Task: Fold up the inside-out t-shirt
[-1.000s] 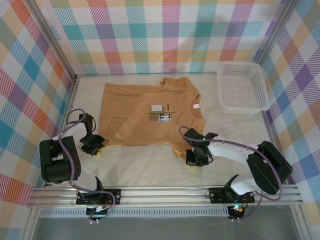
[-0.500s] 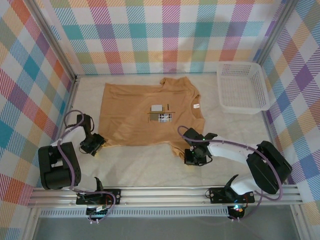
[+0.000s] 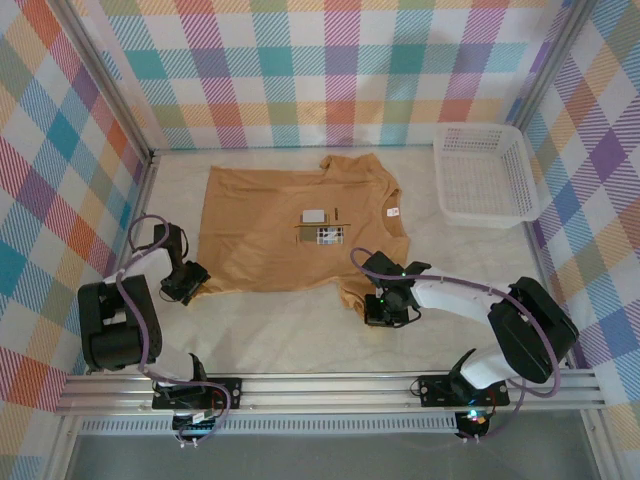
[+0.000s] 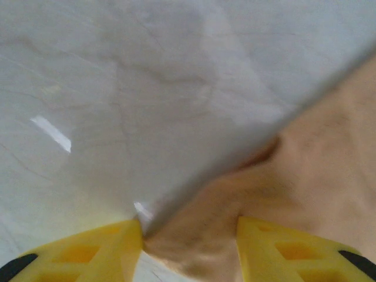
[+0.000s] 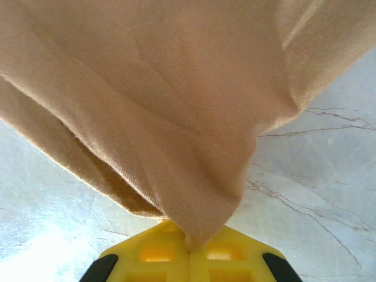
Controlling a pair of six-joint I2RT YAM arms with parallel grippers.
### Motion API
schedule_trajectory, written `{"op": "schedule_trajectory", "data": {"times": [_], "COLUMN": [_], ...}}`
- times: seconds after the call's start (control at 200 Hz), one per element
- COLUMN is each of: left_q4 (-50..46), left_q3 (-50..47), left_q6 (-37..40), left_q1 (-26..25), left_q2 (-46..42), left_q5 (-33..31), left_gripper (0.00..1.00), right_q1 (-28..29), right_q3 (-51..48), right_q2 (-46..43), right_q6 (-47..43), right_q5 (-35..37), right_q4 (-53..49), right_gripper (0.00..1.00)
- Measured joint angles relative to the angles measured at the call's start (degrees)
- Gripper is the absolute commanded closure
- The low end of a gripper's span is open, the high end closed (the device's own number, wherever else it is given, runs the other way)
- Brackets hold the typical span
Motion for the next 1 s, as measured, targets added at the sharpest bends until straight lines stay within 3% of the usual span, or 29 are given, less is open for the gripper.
{"op": "schedule_trajectory", "data": {"times": [0.075, 0.19, 0.365, 0.495, 0.725, 0.865, 1.0], "left_q4": [-0.4, -3.3, -4.9, -9.1, -16.7, -20.9, -24.0], "left_q3": [0.5, 1.7, 3.6, 10.1, 43.8, 63.8, 76.1], "left_q6": [-0.3, -0.5, 0.0, 0.0, 0.0, 0.2, 0.5], "left_q1": [0.2, 0.3, 0.5, 0.5, 0.5, 0.5, 0.5], "left_q2": [0.5, 1.7, 1.5, -4.2, -23.2, -26.4, -27.0], "left_q5": [-0.1, -1.5, -1.9, -1.3, -2.2, -2.2, -2.2], "left_gripper": [0.62, 1.0, 1.0, 1.0, 1.0, 1.0, 1.0], "right_q1": [0.0, 0.0, 0.1, 0.1, -0.1, -0.1, -0.1], "right_q3": [0.0, 0.0, 3.7, 14.5, 40.8, 56.0, 69.3], "right_q2": [-0.5, -2.5, -10.7, -18.2, -23.2, -23.5, -22.4], "right_q6": [0.0, -0.2, -2.4, -7.9, -18.4, -22.8, -26.3], "right_q5": [0.0, 0.1, 5.5, 12.8, 22.1, 23.5, 24.6], "right_q4": [0.0, -0.1, -2.9, -5.5, -8.3, -10.6, -13.6], "right_gripper": [1.0, 1.0, 1.0, 1.0, 1.0, 1.0, 1.0]}}
